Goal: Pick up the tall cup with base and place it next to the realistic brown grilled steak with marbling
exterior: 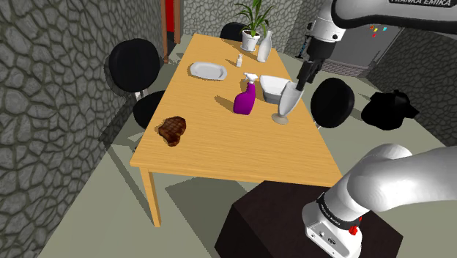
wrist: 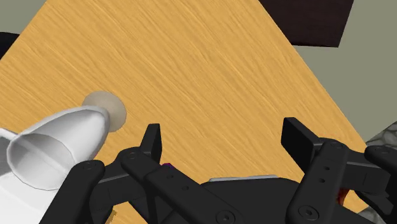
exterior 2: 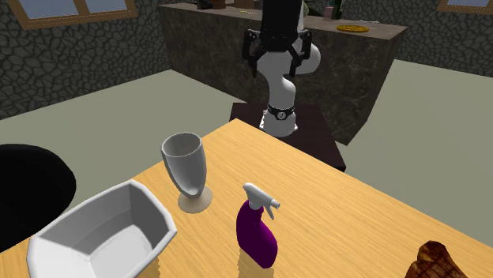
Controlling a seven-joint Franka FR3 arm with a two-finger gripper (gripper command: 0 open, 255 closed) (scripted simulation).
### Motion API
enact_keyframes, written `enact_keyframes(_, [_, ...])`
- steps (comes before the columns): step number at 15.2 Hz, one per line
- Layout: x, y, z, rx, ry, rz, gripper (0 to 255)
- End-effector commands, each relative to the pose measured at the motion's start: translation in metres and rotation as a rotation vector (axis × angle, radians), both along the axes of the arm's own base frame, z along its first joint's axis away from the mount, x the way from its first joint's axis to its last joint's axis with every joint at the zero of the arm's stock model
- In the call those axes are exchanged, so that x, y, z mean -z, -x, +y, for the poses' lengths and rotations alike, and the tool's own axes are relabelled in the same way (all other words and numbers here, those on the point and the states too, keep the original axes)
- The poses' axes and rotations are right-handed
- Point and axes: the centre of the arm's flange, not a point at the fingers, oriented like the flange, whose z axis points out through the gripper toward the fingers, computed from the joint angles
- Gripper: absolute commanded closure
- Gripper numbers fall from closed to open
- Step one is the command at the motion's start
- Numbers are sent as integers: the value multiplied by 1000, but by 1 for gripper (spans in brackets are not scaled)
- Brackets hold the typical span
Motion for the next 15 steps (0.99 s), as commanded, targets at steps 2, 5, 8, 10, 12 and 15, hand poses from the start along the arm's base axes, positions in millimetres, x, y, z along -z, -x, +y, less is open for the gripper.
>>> enact_keyframes(2, [18, -18, -31, -22, -3, -1, 0])
enact_keyframes(5, [36, -36, -61, -43, -7, -1, 0])
enact_keyframes(8, [55, -55, -91, -63, -11, -1, 0])
enact_keyframes(10, [67, -68, -111, -77, -14, -1, 0])
enact_keyframes(12, [80, -81, -130, -90, -17, -1, 0])
enact_keyframes(15, [99, -101, -159, -111, -21, -1, 0])
